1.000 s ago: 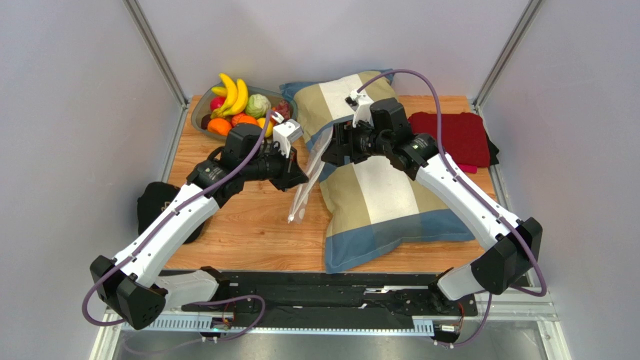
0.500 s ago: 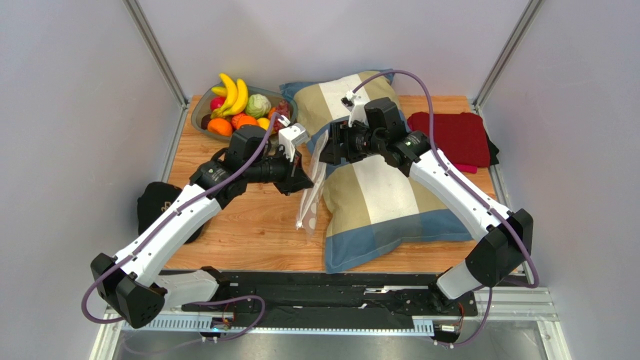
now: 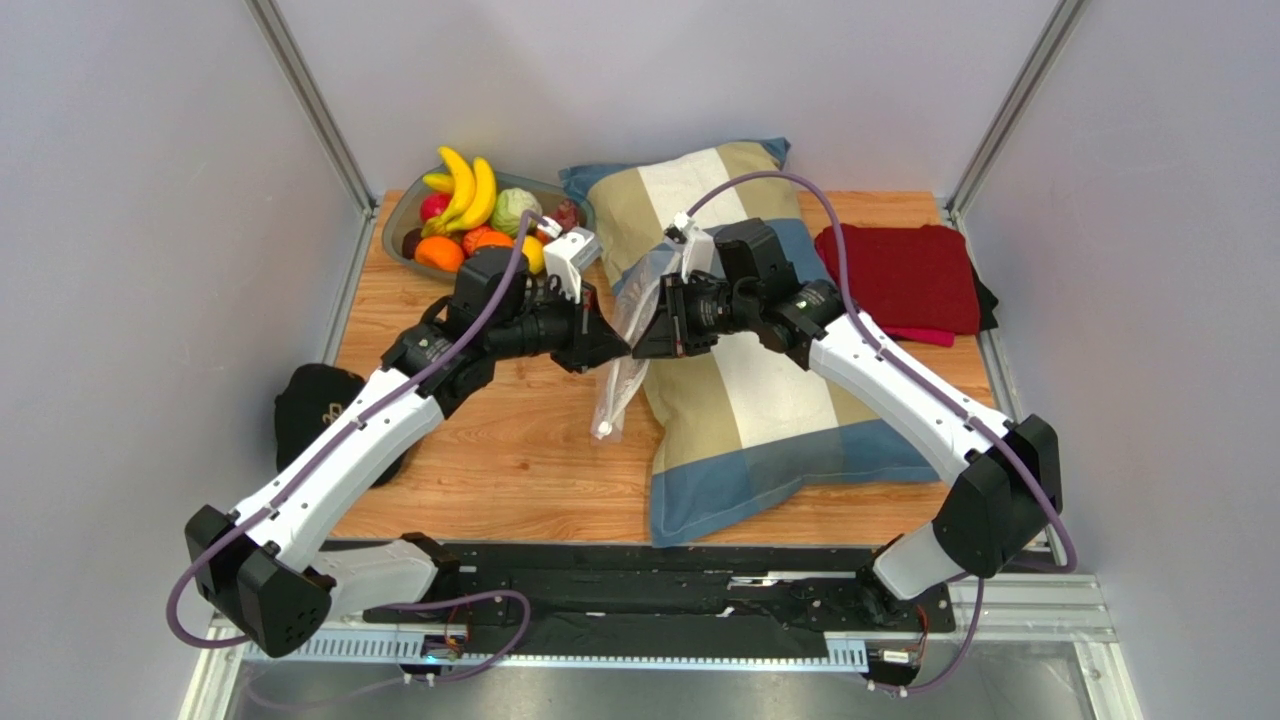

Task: Place the food in the zip-top bag and seal the zipper
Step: Open the zipper of the food storage bag.

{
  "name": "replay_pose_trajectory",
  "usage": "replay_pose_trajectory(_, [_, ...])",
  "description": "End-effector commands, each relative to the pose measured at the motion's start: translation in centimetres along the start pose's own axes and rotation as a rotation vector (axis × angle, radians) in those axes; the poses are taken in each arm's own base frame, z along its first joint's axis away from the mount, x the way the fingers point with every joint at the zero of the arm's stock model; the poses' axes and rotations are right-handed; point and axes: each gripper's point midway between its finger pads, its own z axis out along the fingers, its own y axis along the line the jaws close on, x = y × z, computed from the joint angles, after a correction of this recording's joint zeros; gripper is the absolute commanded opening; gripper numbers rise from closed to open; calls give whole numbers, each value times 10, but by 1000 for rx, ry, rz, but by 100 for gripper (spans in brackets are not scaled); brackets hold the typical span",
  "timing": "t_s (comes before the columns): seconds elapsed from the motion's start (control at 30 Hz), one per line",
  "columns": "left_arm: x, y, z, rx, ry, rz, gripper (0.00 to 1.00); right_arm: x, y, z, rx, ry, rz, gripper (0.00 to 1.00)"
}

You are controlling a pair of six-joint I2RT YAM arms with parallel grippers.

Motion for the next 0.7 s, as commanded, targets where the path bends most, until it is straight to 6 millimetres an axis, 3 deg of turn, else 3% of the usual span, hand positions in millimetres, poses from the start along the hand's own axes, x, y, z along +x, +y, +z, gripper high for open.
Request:
replay_pose_trajectory(0.0, [-9, 11, -14, -70, -60, -41, 0, -13, 5, -14, 16, -36, -46, 0])
replay_pose_trajectory(0.17, [-16, 110, -63, -523, -112, -39, 0, 14, -32, -40, 130, 46, -44, 0])
replay_pose_trajectory(0.3, [5, 149, -83, -666, -37, -56, 0, 35, -51, -58, 187, 84, -62, 0])
replay_pose_trajectory(0.5, [38, 165, -83, -708, 85, -23, 0, 35, -65, -71, 254, 63, -85, 0])
replay_pose_trajectory(0.57, [44, 151, -69, -587, 121, -13, 0, 32, -67, -71, 252, 60, -73, 1])
replay_pose_trajectory(0.6, [47, 141, -64, -524, 134, -16, 0, 29, -65, -71, 243, 56, -77, 20])
replay_pose_trajectory(0.67, [45, 111, -53, -360, 110, -15, 0, 24, -62, -68, 233, 44, -82, 33])
